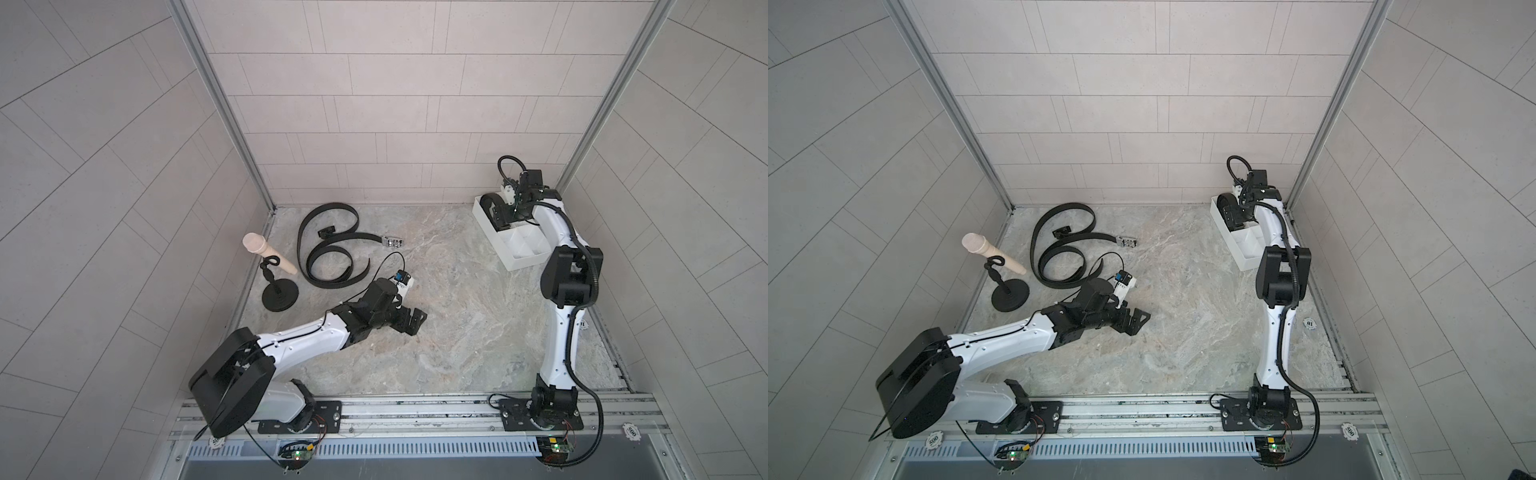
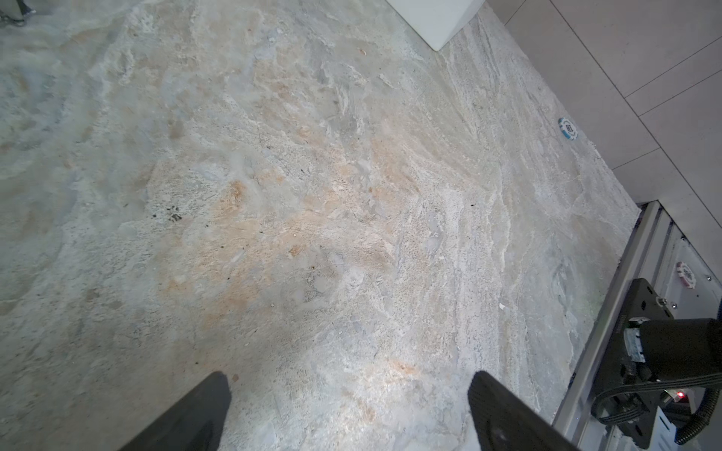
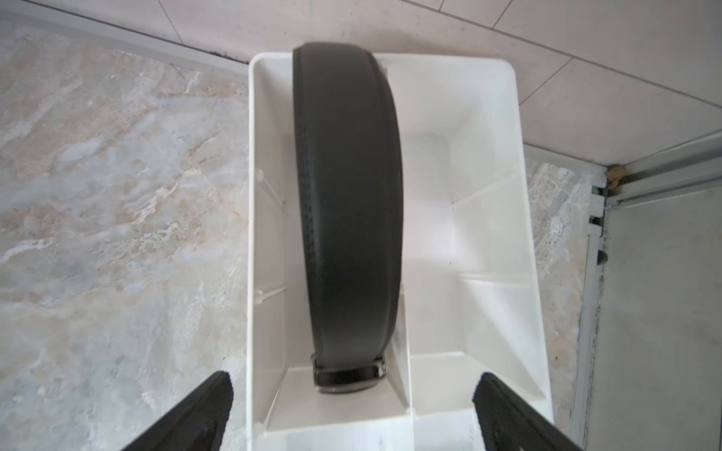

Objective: Place the belts into the storage roll
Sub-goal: Place the belt in the container, then move the belt at the center of the board.

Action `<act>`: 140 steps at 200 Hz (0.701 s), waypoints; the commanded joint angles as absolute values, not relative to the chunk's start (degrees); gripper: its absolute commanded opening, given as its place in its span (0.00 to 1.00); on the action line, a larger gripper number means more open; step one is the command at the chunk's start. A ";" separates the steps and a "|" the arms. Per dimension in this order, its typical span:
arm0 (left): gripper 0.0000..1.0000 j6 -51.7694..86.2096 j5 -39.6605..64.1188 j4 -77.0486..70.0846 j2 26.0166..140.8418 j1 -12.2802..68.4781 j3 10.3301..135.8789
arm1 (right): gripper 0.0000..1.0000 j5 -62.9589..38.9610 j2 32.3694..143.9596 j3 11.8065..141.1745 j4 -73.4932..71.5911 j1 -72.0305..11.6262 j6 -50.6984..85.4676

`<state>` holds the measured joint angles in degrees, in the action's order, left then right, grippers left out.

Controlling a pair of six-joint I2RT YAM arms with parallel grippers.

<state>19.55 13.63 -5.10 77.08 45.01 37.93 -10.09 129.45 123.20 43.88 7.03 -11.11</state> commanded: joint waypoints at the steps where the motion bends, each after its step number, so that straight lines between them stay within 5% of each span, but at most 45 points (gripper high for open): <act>1: 1.00 19.42 12.15 -3.63 74.68 44.73 38.69 | 1.00 -10.80 122.28 117.54 45.33 6.56 -7.93; 73: 1.00 21.98 -6.94 13.63 70.26 41.97 45.82 | 1.00 -5.08 95.84 78.29 39.05 -4.55 1.35; 140: 1.00 17.50 -6.73 29.26 83.56 26.36 62.86 | 1.00 -3.78 73.98 53.26 34.43 -17.94 13.57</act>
